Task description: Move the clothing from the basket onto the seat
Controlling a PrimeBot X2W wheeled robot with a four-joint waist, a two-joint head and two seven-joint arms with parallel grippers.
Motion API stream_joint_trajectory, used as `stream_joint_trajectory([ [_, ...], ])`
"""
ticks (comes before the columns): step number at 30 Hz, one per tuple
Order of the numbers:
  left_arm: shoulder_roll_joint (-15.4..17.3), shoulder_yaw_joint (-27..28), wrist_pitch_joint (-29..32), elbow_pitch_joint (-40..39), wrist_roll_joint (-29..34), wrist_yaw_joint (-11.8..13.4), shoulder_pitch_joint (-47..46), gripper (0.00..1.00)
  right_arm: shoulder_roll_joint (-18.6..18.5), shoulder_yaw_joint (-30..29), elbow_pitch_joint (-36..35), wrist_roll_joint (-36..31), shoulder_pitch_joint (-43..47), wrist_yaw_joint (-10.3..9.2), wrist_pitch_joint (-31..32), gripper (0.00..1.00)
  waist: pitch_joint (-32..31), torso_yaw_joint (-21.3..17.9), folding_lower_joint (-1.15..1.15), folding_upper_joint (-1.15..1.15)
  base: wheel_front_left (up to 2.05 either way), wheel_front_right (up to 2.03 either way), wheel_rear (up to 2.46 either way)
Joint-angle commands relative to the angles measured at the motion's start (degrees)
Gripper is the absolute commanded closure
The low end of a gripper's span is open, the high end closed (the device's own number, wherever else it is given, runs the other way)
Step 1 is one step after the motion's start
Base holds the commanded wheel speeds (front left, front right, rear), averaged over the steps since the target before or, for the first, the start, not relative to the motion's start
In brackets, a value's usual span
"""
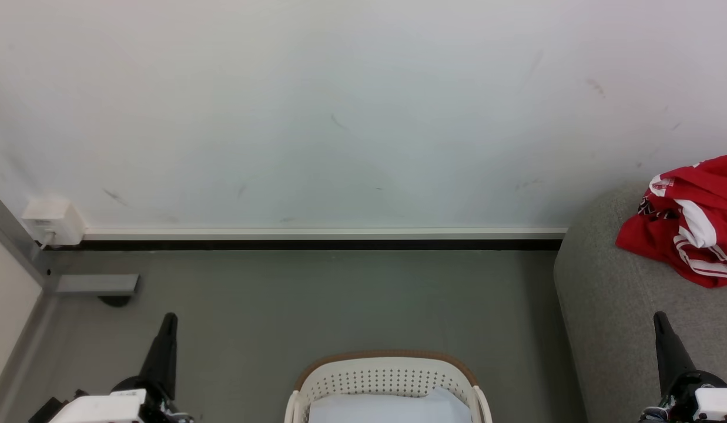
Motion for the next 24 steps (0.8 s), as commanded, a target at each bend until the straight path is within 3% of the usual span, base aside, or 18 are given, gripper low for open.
stream_joint_trajectory([
  [1, 0.12, 0.17, 0.24, -0.12, -0.74, -0.4, -0.45, 1.0, -0.4, -0.22, 0.16, 0.07, -0.76, -0.12, 0.18, 1.0, 0.0, 0.0, 0.0, 0.0, 0.0, 0.0, 0.0],
  [24, 0.12, 0.15, 0.23, -0.13, -0.75, -0.4, -0.44, 1.0, -0.4, -0.22, 0.16, 0.07, -0.76, -0.12, 0.17, 1.0, 0.0, 0.0, 0.0, 0.0, 0.0, 0.0, 0.0],
])
